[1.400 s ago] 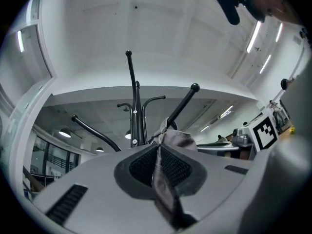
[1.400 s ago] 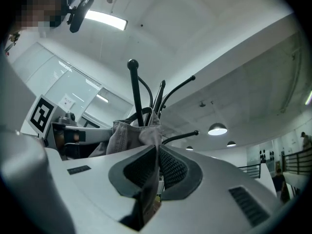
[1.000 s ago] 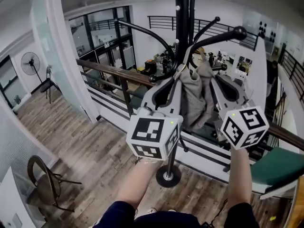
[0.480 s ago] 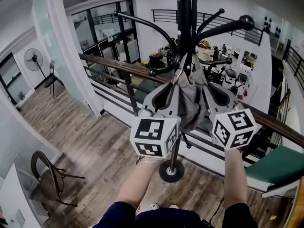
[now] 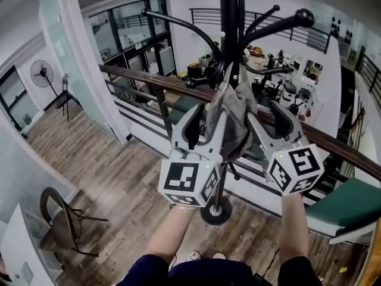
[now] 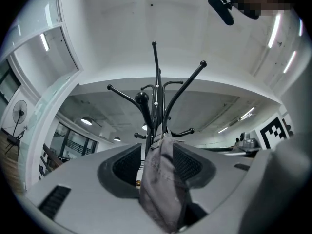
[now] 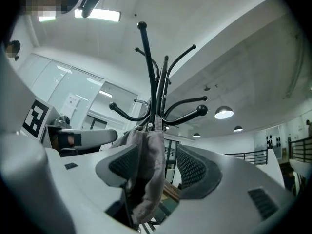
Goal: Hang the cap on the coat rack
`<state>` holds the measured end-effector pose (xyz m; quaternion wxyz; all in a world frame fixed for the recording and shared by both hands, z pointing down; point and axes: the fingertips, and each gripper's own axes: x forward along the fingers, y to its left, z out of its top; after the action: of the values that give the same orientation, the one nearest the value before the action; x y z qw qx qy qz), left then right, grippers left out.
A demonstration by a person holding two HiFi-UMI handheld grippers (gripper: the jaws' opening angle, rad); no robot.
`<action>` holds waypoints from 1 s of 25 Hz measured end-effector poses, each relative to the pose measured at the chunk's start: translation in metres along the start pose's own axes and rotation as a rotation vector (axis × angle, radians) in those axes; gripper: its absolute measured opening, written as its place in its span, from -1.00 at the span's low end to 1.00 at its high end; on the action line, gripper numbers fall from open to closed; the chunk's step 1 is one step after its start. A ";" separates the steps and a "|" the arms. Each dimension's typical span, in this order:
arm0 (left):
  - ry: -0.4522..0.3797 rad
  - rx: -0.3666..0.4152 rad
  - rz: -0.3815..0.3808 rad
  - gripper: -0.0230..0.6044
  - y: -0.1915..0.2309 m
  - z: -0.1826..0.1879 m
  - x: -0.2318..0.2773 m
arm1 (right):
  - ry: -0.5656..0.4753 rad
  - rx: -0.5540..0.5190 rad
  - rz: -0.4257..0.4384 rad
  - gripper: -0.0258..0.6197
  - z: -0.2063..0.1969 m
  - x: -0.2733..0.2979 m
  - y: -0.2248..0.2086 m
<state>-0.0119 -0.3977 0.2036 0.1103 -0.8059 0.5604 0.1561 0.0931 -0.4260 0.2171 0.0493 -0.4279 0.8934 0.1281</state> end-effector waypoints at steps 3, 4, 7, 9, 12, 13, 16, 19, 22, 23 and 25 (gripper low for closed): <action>0.022 0.045 -0.033 -0.16 -0.005 -0.007 -0.012 | -0.051 -0.061 -0.019 -0.05 0.008 -0.017 0.008; 0.041 0.061 -0.045 -0.15 -0.006 -0.013 -0.016 | -0.061 -0.085 -0.033 -0.02 0.008 -0.023 0.010; 0.099 0.089 -0.055 -0.11 -0.005 -0.033 -0.035 | -0.074 -0.135 -0.078 -0.01 0.004 -0.044 0.016; 0.125 0.096 -0.043 -0.10 -0.003 -0.045 -0.049 | -0.068 -0.151 -0.104 -0.01 -0.002 -0.057 0.020; 0.156 0.107 -0.030 -0.10 -0.002 -0.062 -0.072 | -0.046 -0.150 -0.139 -0.02 -0.018 -0.074 0.028; 0.164 0.108 -0.023 -0.10 -0.001 -0.068 -0.080 | -0.038 -0.141 -0.148 -0.02 -0.027 -0.079 0.031; 0.166 0.103 -0.005 -0.11 0.000 -0.084 -0.102 | -0.001 -0.102 -0.160 -0.02 -0.058 -0.088 0.042; 0.234 0.092 -0.011 -0.11 -0.001 -0.107 -0.123 | 0.043 -0.095 -0.178 -0.02 -0.086 -0.102 0.055; 0.318 0.066 -0.001 -0.10 -0.001 -0.134 -0.148 | 0.087 -0.059 -0.201 -0.02 -0.116 -0.119 0.066; 0.315 0.056 0.011 -0.10 0.000 -0.140 -0.154 | 0.105 -0.041 -0.209 -0.02 -0.126 -0.124 0.069; 0.331 0.032 0.042 -0.10 0.003 -0.155 -0.168 | 0.151 -0.020 -0.223 -0.03 -0.150 -0.133 0.074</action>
<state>-0.0496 -0.3072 0.4104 0.0260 -0.8069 0.5900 0.0146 0.1231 -0.3221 0.4013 -0.0083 -0.5334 0.8401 0.0980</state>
